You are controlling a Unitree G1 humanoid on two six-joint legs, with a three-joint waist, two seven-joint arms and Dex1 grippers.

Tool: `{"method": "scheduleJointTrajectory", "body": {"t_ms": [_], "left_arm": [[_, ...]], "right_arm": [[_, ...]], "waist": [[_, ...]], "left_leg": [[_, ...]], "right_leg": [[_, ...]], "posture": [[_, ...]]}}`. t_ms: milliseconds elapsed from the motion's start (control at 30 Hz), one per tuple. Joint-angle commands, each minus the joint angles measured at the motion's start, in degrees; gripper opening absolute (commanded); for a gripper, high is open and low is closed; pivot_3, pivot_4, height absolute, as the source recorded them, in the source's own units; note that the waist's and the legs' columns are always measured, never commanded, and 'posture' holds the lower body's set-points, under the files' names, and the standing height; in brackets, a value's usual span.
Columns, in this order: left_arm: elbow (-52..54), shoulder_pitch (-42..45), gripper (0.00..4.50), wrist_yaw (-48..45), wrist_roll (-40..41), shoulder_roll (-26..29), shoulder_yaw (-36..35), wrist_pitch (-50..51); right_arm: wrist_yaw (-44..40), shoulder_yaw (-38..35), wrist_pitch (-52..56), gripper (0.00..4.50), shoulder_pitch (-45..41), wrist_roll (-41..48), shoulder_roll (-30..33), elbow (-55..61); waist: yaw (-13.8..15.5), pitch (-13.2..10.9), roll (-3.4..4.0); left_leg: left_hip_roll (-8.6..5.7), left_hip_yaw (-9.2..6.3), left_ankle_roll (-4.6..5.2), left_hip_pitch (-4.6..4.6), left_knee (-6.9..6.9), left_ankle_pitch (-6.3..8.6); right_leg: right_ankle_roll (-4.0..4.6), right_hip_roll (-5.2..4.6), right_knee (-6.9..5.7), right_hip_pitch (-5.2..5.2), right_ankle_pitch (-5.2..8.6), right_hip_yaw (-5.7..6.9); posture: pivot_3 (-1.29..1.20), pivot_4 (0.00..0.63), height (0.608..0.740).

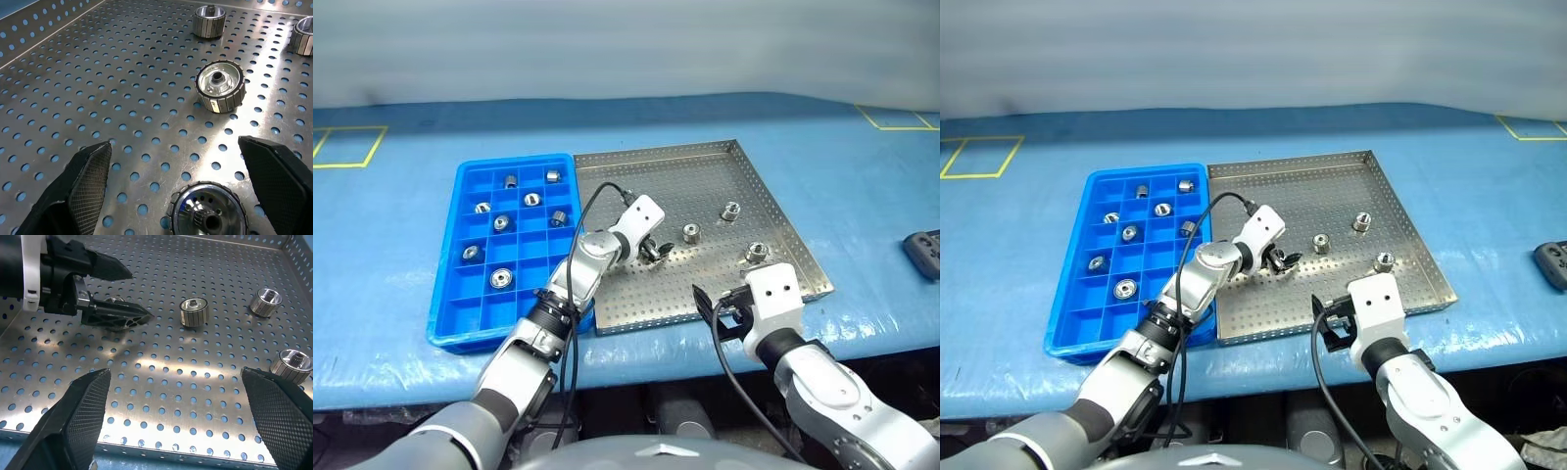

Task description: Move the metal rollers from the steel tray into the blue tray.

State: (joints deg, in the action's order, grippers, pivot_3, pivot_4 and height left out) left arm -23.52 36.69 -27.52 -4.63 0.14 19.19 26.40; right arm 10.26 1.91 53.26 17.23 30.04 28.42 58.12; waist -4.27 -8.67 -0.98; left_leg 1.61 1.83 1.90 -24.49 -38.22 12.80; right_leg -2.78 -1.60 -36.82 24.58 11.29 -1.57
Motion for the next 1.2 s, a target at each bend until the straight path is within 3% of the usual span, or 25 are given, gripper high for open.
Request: {"method": "scheduleJointTrajectory", "body": {"t_ms": [33, 100, 333, 567, 733, 900, 1200], "left_arm": [[1.5, 0.9, 4.31, -0.3, -1.1, 0.4, 1.1, 1.2], [1.6, 0.9, 3.9, -1.3, -1.3, 0.8, 1.7, 2.0], [2.4, 0.7, 1.75, -4.2, -1.7, 1.8, 3.6, 3.1], [11.9, 0.5, 1.75, -3.1, 6.4, -0.6, -5.4, 1.4], [23.8, -3.5, 1.75, -0.7, 10.7, 1.2, -12.3, -0.6], [35.6, -10.9, 1.75, -0.9, 11.2, 8.2, -14.9, -0.3], [53.8, -26.5, 1.75, 5.2, 11.3, 17.4, -24.1, 8.4]], "right_arm": [[-0.8, -0.3, 0.4, 4.5, -0.2, -1.2, -0.9, 1.9], [-1.2, -0.1, 0.5, 4.5, -0.2, -1.8, -1.4, 1.9], [-2.1, 0.0, 0.7, 4.5, 0.0, -3.6, -2.8, 1.9], [-3.6, 0.1, 1.1, 4.5, -0.8, -4.8, -3.2, 1.9], [-7.2, 1.6, 2.2, 4.5, -6.4, -5.5, -2.0, -0.2], [-13.4, 6.4, 2.4, 4.5, -16.9, -6.1, 0.3, -6.1], [-26.6, 20.0, -2.5, 4.5, -34.4, -9.6, 0.0, -19.1]], "waist": [[0.0, 0.0, 0.0], [0.0, 0.0, 0.01], [0.1, 0.0, 0.0], [0.2, 0.0, 0.0], [0.3, 0.0, 0.02], [1.1, 0.0, -0.01], [6.5, -0.1, -0.1]], "left_leg": [[0.0, -0.01, 0.0, 0.0, 0.02, 0.0], [0.0, -0.01, 0.0, 0.0, 0.03, 0.0], [0.03, -0.01, 0.0, 0.0, 0.01, 0.0], [0.07, -0.01, 0.0, -0.05, 0.02, 0.0], [0.07, 0.01, 0.0, 0.06, 0.05, 0.0], [0.01, 0.01, -0.01, 0.18, 0.05, -0.02], [0.05, -0.1, -0.02, 0.07, 0.09, -0.03]], "right_leg": [[0.0, 0.0, 0.0, 0.01, 0.0, 0.0], [0.0, 0.02, 0.0, 0.02, 0.0, 0.01], [0.0, 0.0, -0.01, 0.01, 0.0, 0.01], [0.0, -0.01, 0.0, 0.05, 0.0, 0.01], [0.01, 0.04, -0.03, 0.01, 0.0, -0.02], [0.06, 0.12, -0.07, -0.08, -0.03, -0.01], [0.08, 0.02, 0.03, -0.05, -0.02, 0.12]], "posture": [[-0.14, 0.15, 0.74], [-0.15, 0.15, 0.74], [-0.15, 0.15, 0.74], [-0.12, 0.15, 0.74], [-0.02, 0.15, 0.74], [0.07, 0.15, 0.74], [0.24, 0.15, 0.74]]}}
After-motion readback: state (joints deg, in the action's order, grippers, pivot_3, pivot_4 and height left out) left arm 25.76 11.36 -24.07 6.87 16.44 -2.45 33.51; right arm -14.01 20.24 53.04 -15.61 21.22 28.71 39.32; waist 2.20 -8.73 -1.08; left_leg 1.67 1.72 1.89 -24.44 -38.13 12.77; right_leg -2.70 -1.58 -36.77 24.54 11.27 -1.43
